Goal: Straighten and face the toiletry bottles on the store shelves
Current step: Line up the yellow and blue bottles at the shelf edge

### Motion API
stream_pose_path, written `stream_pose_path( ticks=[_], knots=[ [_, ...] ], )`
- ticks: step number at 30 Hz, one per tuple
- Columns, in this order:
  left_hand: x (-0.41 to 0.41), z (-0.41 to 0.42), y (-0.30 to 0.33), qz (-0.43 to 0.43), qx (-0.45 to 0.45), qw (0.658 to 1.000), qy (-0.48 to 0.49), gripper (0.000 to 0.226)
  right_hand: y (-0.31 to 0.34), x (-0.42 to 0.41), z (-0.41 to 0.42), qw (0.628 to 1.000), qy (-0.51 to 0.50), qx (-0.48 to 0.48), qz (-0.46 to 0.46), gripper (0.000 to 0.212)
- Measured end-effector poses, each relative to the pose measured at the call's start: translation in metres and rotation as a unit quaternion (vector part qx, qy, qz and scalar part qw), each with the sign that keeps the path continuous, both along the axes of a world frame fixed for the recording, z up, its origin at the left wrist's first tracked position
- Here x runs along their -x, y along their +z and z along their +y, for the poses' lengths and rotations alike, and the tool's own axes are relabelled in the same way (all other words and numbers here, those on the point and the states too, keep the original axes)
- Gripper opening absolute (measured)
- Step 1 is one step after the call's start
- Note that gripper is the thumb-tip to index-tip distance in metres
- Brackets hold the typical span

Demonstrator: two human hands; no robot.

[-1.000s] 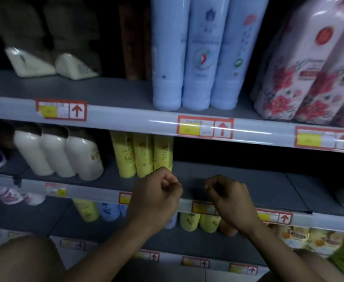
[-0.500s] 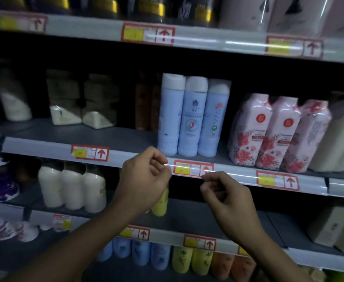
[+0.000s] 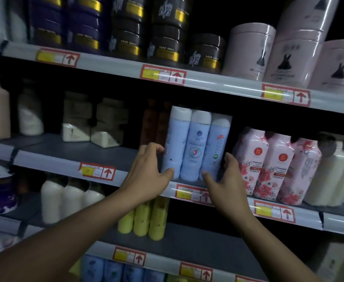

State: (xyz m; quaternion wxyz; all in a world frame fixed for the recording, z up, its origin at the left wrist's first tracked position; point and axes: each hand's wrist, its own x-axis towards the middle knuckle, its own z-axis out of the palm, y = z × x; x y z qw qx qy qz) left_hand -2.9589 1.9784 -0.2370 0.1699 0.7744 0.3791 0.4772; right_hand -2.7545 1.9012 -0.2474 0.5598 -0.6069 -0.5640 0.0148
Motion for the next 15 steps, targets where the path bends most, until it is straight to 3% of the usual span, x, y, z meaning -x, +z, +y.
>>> stream_pose_path(
  ticks=[8, 11, 15],
  knots=[
    [-0.021, 0.049, 0.004, -0.014, 0.046, 0.999, -0.017, 0.103, -0.001, -0.01, 0.05, 0.998, 0.018, 0.0, 0.052, 0.105],
    [-0.03, 0.063, 0.006, -0.033, 0.043, 0.998, -0.025, 0.103, 0.001, -0.014, 0.063, 0.996, 0.028, -0.024, 0.083, 0.092],
    [-0.039, 0.076, -0.001, -0.084, 0.029, 0.995, -0.035, 0.08, 0.001, -0.016, 0.07, 0.991, 0.033, -0.058, 0.116, 0.073]
  ],
)
